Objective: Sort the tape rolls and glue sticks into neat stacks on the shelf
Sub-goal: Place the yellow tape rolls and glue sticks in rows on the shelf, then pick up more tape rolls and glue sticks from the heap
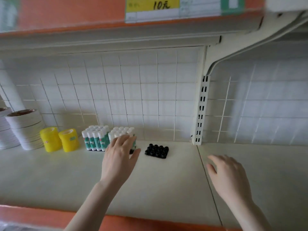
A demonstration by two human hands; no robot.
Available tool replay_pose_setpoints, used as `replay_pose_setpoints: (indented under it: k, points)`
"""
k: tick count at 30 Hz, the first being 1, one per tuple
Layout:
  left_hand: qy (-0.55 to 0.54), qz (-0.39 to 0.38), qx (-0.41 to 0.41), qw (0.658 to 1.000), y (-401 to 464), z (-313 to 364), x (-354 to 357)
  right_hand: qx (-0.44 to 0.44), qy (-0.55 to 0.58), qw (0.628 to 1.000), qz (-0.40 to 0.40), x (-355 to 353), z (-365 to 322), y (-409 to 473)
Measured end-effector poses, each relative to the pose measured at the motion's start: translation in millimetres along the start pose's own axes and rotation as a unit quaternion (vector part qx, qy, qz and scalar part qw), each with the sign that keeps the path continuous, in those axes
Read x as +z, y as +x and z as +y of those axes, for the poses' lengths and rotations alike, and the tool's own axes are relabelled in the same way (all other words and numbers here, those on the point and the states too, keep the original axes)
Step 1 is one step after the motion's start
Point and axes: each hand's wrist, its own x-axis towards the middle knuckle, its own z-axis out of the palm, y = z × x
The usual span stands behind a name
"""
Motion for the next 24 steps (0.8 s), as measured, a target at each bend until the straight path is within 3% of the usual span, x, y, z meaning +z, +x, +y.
replay_pose_setpoints:
  k: [14,24]
  points:
    - [-0.123,-0.057,-0.012,0.991,-62.6,145.4,0.1,0.067,-0.021,0.983,0.168,-89.1,124.8,-77.7]
    - [-0.141,-0.039,0.009,0.989,-58.5,336.9,73.3,0.060,-0.041,0.976,0.207,-133.5,336.3,-78.0]
